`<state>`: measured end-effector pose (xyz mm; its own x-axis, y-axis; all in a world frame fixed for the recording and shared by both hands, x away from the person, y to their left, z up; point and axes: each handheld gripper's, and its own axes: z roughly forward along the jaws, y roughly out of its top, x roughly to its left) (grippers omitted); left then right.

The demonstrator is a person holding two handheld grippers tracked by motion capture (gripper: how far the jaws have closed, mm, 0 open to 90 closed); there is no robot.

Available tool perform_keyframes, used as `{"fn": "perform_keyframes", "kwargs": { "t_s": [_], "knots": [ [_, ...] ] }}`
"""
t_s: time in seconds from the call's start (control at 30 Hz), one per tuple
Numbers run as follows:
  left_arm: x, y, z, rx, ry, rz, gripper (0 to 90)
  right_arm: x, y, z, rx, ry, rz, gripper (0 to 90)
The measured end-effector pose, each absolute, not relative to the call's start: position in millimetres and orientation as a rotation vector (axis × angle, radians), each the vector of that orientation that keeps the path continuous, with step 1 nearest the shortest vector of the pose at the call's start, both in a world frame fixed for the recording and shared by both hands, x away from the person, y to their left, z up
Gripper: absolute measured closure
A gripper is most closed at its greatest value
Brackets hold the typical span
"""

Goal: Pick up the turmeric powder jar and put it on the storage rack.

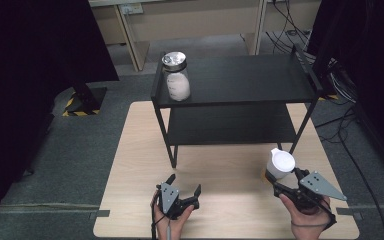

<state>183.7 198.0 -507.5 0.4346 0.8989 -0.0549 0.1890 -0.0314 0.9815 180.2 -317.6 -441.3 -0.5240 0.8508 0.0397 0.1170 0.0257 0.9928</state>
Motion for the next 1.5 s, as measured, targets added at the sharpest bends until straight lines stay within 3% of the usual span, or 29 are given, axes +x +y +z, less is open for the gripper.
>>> {"fn": "perform_keyframes", "kwargs": {
  "t_s": [1.5],
  "knots": [
    [183.7,196.4,-507.4,1.521,1.002,0.769,2.4,187.7,-317.7,-326.6,0.918,1.563,1.558,30.9]
  ]
}}
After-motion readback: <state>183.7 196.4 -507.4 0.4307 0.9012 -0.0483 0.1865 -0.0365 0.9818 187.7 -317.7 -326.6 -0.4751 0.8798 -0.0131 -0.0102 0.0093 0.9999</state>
